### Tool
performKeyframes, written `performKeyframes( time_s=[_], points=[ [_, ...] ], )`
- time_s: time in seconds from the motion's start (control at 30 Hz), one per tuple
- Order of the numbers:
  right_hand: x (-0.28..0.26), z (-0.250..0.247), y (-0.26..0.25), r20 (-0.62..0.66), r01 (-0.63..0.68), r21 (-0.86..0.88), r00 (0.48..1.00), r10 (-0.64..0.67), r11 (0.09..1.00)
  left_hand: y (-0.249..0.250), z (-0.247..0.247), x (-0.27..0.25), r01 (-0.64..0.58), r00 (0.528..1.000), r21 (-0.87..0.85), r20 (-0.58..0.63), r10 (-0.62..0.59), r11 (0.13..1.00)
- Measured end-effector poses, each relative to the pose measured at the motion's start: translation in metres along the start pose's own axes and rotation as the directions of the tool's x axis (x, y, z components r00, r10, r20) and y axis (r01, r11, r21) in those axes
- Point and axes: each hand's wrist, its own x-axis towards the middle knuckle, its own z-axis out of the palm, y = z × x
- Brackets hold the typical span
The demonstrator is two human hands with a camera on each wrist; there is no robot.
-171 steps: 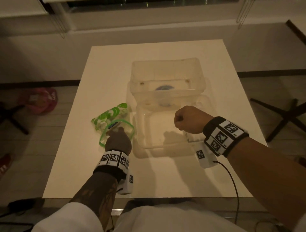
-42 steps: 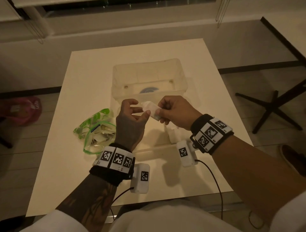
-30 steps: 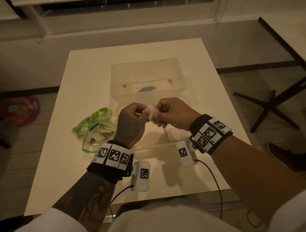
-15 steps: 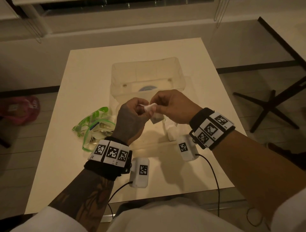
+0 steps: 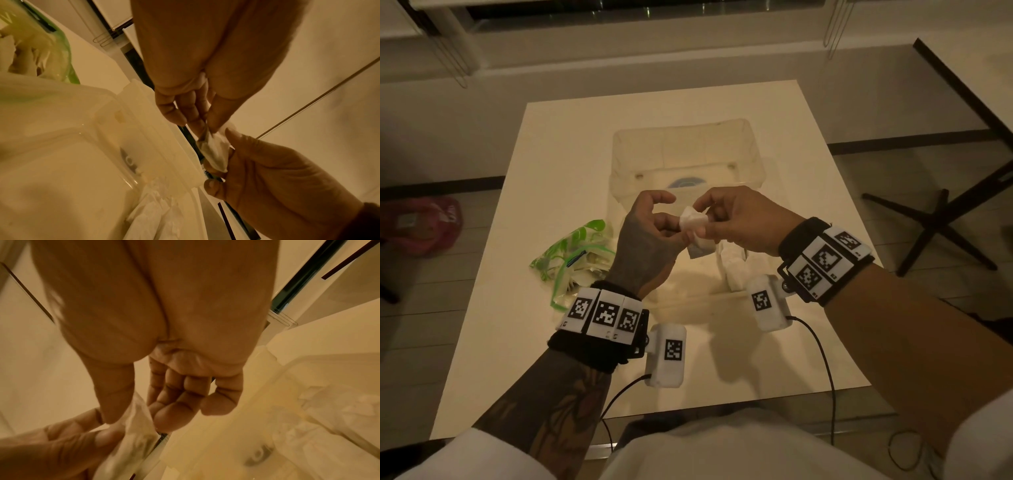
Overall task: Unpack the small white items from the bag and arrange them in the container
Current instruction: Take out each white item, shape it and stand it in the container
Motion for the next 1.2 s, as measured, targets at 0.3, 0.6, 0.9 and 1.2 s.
performKeyframes(
  time_s=[0.3, 0.6, 0.9, 1.2],
  points=[
    [0.0026, 0.0042, -0.0024, -0.068, 0.028, 0.085, 0.997, -0.022, 0.996, 0.0014, -0.0017, -0.0008, 0.018, 1.000, 0.031, 0.017, -0.018, 0.999],
    [0.0041, 0.0085, -0.0012, -0.094, 0.030, 0.117, 0.995, -0.019, 0.993, 0.0017, 0.0007, -0.0013, 0.012, 1.000, 0.036, 0.010, -0.013, 0.999],
    [0.0077, 0.0082, -0.0013, -0.135, 0.089, 0.100, 0.988, -0.075, 0.991, 0.0019, 0.0058, -0.0036, 0.119, 0.993, -0.108, 0.015, -0.118, 0.987],
    [0.0088, 0.0079, -0.0040, -0.073, 0.002, 0.009, 0.997, -0.001, 1.000, 0.0021, 0.0058, -0.0015, 0.022, 1.000, -0.016, -0.019, -0.023, 1.000]
  ],
)
